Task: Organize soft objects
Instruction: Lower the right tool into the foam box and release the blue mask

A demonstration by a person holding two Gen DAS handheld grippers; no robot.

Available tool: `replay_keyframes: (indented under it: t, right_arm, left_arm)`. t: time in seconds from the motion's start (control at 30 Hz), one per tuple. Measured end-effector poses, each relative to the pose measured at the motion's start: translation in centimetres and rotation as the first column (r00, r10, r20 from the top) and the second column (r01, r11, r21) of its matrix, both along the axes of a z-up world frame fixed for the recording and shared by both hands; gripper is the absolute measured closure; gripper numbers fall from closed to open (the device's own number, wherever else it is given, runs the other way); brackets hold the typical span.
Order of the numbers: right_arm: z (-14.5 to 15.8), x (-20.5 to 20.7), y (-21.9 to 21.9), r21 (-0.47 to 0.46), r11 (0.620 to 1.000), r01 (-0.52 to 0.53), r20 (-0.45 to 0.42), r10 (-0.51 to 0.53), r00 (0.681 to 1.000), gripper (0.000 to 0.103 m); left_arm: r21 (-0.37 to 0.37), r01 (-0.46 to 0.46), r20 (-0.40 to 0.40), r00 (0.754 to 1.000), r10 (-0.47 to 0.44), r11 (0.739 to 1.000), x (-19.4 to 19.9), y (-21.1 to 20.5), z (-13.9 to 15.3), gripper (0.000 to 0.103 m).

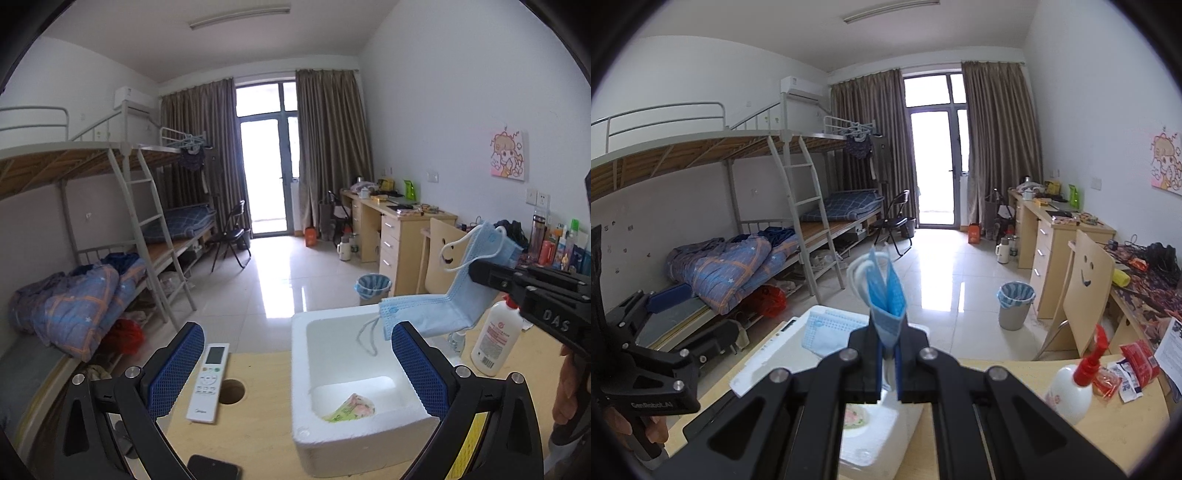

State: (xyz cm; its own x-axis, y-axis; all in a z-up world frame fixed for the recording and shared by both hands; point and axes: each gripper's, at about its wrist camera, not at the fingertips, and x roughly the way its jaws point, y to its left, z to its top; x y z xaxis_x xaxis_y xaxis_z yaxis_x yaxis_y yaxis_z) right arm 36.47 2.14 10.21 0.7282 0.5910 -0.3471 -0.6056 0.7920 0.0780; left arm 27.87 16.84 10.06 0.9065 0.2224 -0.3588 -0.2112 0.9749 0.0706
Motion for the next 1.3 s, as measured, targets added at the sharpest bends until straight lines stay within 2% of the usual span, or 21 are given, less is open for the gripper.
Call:
replay_keyframes:
  t: [0.4,0.53,0.67,0.7,0.77,0.8,0.83,0.93,1.3]
  right_arm:
    - [-0.5,0.6,2.3,-0.028,0.998,-0.052,-0.025,0.052,0.998,0.096]
    - [-0.9,1.1,2.9,-0.043,0.997,-0.063,-0.045,0.061,0.997,0.096]
    - [-1.3,1.5,3.4,-0.061,0.996,-0.059,-0.058,0.055,0.997,0.095]
    - [-1.5,1.7,3.4,-0.064,0.997,-0.050,-0.060,0.047,0.997,0.092]
    - [-1.6,1.6,3.8,-0.070,0.996,-0.056,-0.069,0.051,0.996,0.070]
    - [-1.8,1.7,3.8,-0.076,0.996,-0.055,-0.074,0.049,0.996,0.045]
    - [-1.8,1.7,3.9,-0.077,0.996,-0.049,-0.074,0.043,0.996,0.031]
    - [-1.7,1.4,3.5,-0.057,0.997,-0.052,-0.071,0.048,0.996,0.028]
    - [-1.1,0.7,3.0,-0.069,0.997,-0.045,-0.066,0.041,0.997,0.028]
  left_arm:
    - [0.005,-0.030,0.018,0.999,0.030,1.000,-1.7,0.9,0.0,0.001]
    - [-0.033,-0.037,0.010,0.999,0.037,0.999,-1.6,1.5,-0.2,0.001]
    - [-0.035,-0.047,0.014,0.999,0.048,0.998,-1.8,1.7,-0.3,0.001]
    - [-0.036,-0.045,0.013,0.999,0.046,0.998,-1.9,1.7,-0.4,0.001]
    - [-0.031,-0.043,0.014,0.999,0.043,0.999,-1.9,1.6,-0.6,0.001]
    - [-0.031,-0.041,0.014,0.999,0.042,0.999,-1.9,1.5,-0.6,0.001]
    - [-0.034,-0.040,0.015,0.999,0.041,0.999,-1.9,1.5,-0.6,0.001]
    - [-0.034,-0.040,0.011,0.999,0.041,0.999,-1.9,1.6,-0.6,0.001]
    - [-0.036,-0.033,0.008,0.999,0.033,0.999,-2.2,0.8,-0.3,0.001]
